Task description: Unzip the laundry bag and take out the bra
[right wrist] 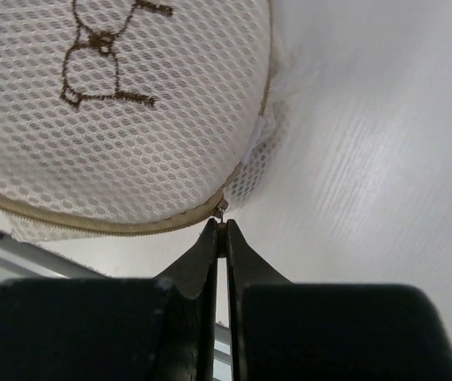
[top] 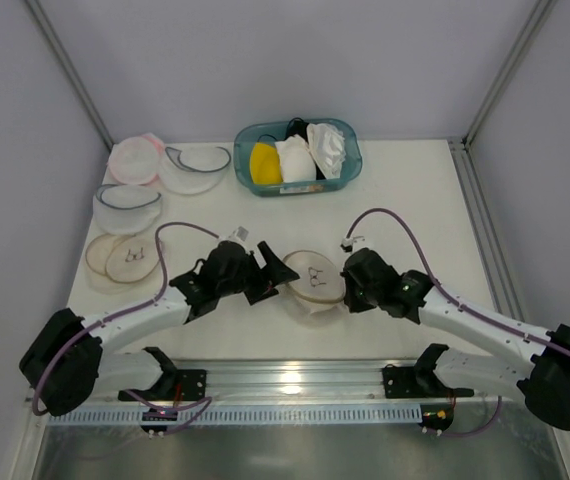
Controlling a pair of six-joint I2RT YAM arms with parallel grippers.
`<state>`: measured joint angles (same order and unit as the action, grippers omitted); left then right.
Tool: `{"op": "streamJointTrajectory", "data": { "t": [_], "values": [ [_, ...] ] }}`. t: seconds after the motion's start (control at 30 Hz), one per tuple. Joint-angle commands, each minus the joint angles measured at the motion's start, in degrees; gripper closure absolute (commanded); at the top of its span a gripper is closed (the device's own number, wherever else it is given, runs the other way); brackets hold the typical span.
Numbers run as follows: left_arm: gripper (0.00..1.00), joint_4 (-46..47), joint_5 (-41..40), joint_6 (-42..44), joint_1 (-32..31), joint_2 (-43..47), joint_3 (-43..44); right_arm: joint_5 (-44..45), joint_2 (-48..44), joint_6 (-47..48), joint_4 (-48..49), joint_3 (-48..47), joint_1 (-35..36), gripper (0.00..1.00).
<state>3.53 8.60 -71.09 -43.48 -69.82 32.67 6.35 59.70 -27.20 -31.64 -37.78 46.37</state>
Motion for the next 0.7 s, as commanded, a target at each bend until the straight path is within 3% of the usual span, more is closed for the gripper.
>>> {"op": "streamJointTrajectory", "data": {
  "t": [0.0, 0.07, 0.23, 0.4, 0.47, 0.5, 0.67],
  "values": [
    [0.12, -1.51, -0.43, 1.04, 0.33, 3.28, 1.44, 9.11, 0.85, -0.84, -2.81, -2.56, -0.05, 0.96],
    [0.01, -3.08, -1.48, 1.13, 0.33, 4.34, 1.26, 11.04, 1.29, -0.84, -3.60, -3.09, 0.04, 0.96],
    [0.01, -7.56, -4.20, 1.48, 0.33, 10.39, 0.56, 17.71, 0.86, -1.80, -5.27, -4.05, -0.14, 0.95],
    [0.00, -13.10, -7.19, 1.83, 0.33, 16.55, -0.76, 24.58, -4.76, -3.30, -7.91, -5.64, -0.05, 0.48],
    [0.01, -14.51, -7.72, 1.83, 0.33, 19.36, -1.64, 23.19, -8.18, -1.20, -7.22, -6.25, -0.05, 0.10],
    [0.00, -15.13, -8.07, 1.74, 0.33, 20.16, -1.90, 21.53, -9.07, -0.32, -6.69, -6.51, -0.05, 0.01],
    [0.00, -18.82, -10.62, 1.22, 0.33, 26.12, -3.92, 4.25, -12.94, 5.22, 0.85, -5.73, 0.12, 0.01]
  ]
}}
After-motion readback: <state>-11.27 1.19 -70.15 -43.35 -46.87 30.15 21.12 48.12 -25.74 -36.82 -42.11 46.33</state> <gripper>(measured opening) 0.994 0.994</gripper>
